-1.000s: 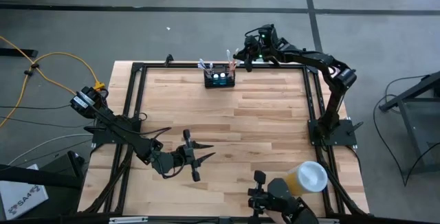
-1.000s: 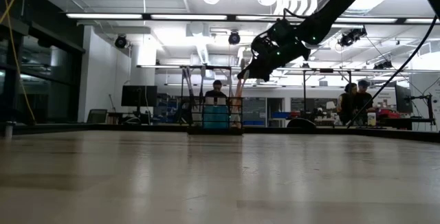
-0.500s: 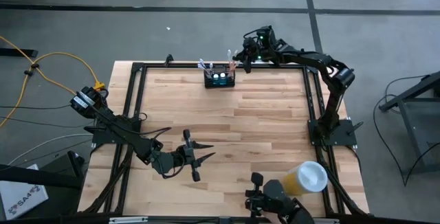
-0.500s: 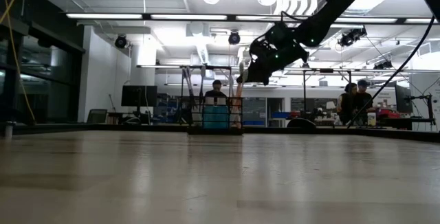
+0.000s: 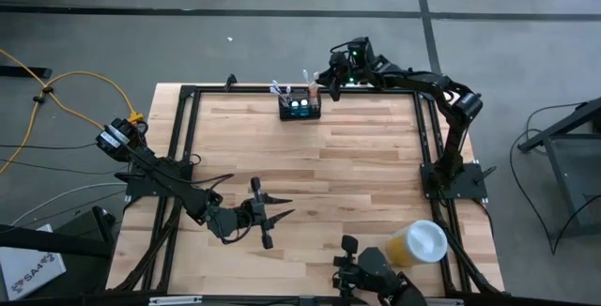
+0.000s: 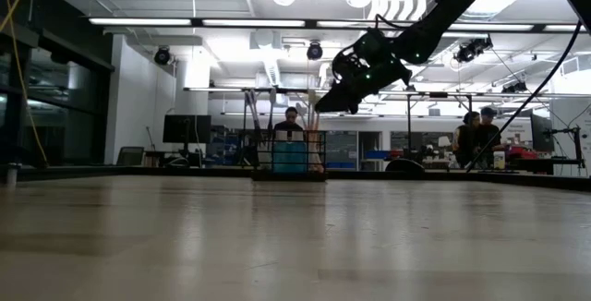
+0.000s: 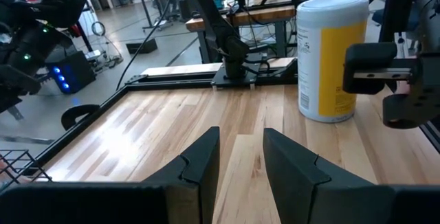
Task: Pick & Place toothbrushing station
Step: Put the orange toothbrush into the wire organizer
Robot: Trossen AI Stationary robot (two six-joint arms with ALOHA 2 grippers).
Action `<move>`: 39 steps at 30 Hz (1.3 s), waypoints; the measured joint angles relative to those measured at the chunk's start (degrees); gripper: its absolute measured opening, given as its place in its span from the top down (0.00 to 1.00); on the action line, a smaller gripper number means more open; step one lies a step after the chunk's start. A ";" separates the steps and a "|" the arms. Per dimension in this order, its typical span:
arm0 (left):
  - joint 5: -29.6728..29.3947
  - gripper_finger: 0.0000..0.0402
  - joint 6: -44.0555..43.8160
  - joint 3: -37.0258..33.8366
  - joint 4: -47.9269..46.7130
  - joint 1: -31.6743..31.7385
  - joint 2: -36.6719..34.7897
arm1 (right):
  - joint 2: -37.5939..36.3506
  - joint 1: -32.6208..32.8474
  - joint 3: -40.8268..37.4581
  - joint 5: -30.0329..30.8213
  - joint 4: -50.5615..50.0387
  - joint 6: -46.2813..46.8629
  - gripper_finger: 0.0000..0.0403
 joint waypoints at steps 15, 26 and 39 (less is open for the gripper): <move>0.17 0.73 0.02 0.00 0.00 0.00 0.00 | 0.00 0.00 0.00 -0.06 0.01 0.97 0.70; 0.17 0.73 0.04 0.00 -0.04 0.00 0.00 | 0.00 -0.06 0.02 -0.06 -3.13 0.69 0.69; 0.15 0.73 0.05 0.00 -0.07 0.00 0.00 | -4.70 -2.29 0.07 -0.24 -8.89 0.34 0.69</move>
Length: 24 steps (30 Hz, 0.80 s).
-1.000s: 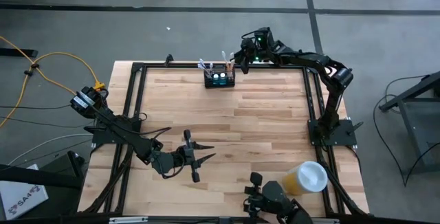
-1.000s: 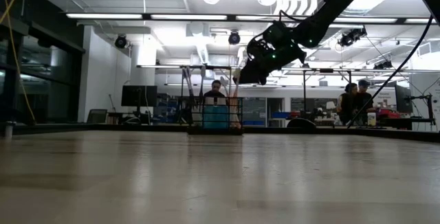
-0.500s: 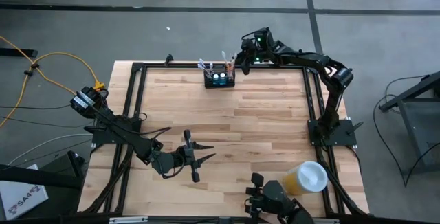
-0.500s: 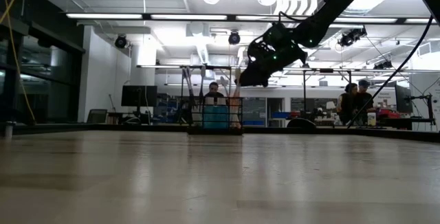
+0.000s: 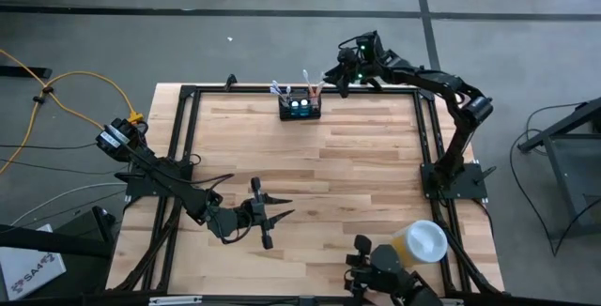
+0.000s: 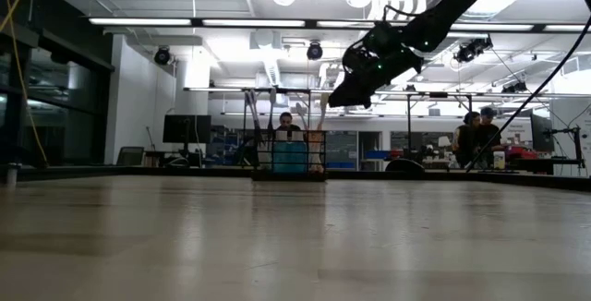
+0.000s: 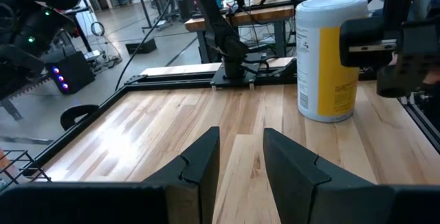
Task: Pick & Place toothbrushing station
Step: Put the orange toothbrush into the wire organizer, then return to Home Position
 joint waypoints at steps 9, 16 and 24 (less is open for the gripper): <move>1.16 0.73 -0.01 0.00 0.05 0.00 0.00 | -0.24 -0.77 0.00 0.16 -6.31 -1.95 0.69; -1.14 0.73 0.41 0.00 0.04 -0.12 -0.04 | -0.41 -0.77 0.00 0.18 -12.94 -2.47 0.69; -7.64 0.73 6.24 -0.02 0.11 -2.49 -3.87 | -6.18 -0.38 -0.02 0.20 -19.71 -3.73 0.69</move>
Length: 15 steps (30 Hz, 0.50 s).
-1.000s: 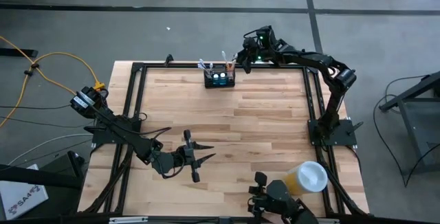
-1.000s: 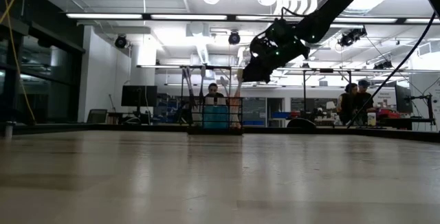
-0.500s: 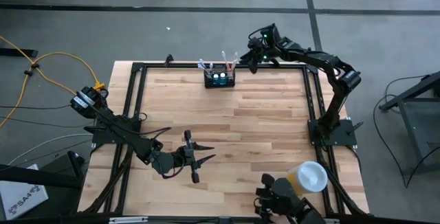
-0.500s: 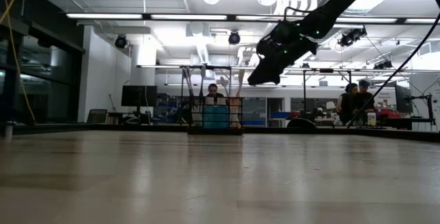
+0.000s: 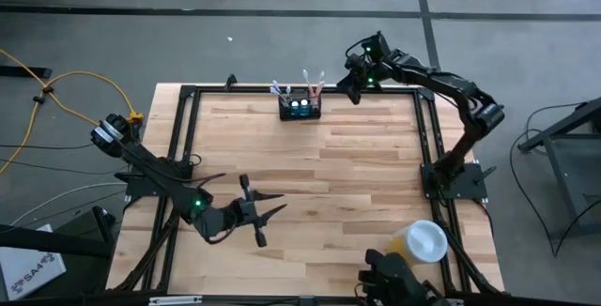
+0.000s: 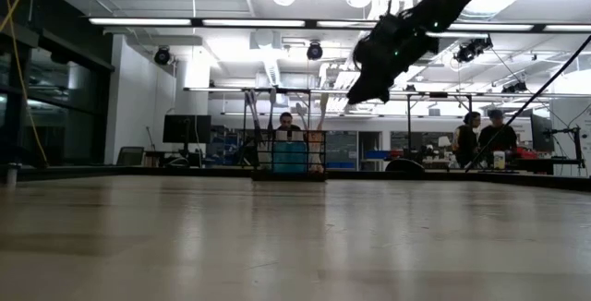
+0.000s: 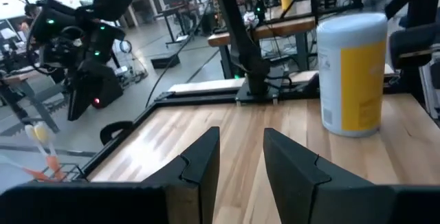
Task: Pick & Place toothbrushing station
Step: Return to Home Position
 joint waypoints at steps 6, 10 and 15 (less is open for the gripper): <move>0.25 0.73 0.86 0.00 -2.27 0.38 -2.53 | -5.99 1.16 0.00 -0.04 -4.56 -0.03 0.69; 0.29 0.73 0.82 0.00 -2.80 1.59 -2.78 | -9.94 3.02 0.00 -0.03 -7.58 0.00 0.69; 0.27 0.73 0.81 0.00 -2.64 1.82 -2.78 | -14.27 6.25 0.00 -0.06 -11.26 0.95 0.69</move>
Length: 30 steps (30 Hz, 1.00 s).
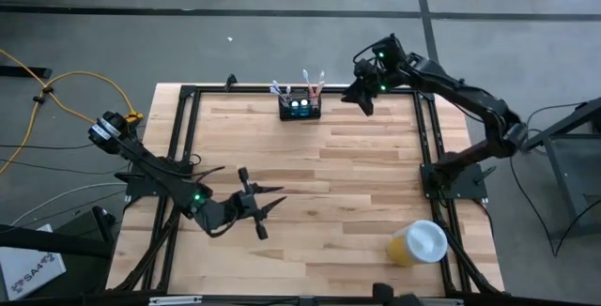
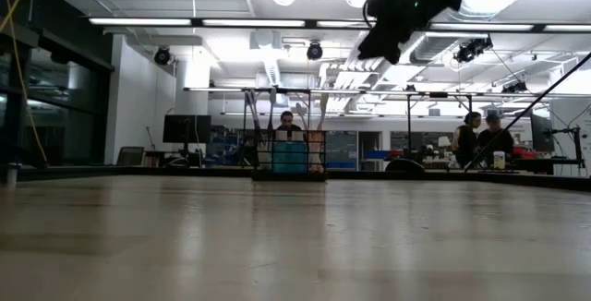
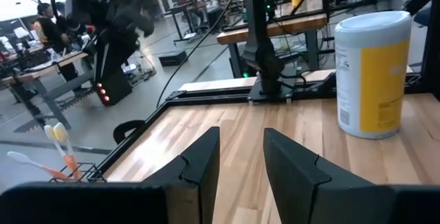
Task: Pick & Place toothbrushing station
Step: Return to Home Position
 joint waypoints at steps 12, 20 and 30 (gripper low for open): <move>-0.44 0.73 -0.17 0.00 0.13 -3.77 0.00 | -7.15 7.76 0.00 -0.12 -2.10 8.89 0.70; -0.45 0.73 1.33 0.00 3.54 -6.03 0.00 | -8.82 14.01 0.00 2.35 -2.26 15.27 0.70; -0.57 0.73 0.76 0.00 3.48 -4.32 0.04 | -9.38 31.36 0.00 30.38 -0.93 24.39 0.70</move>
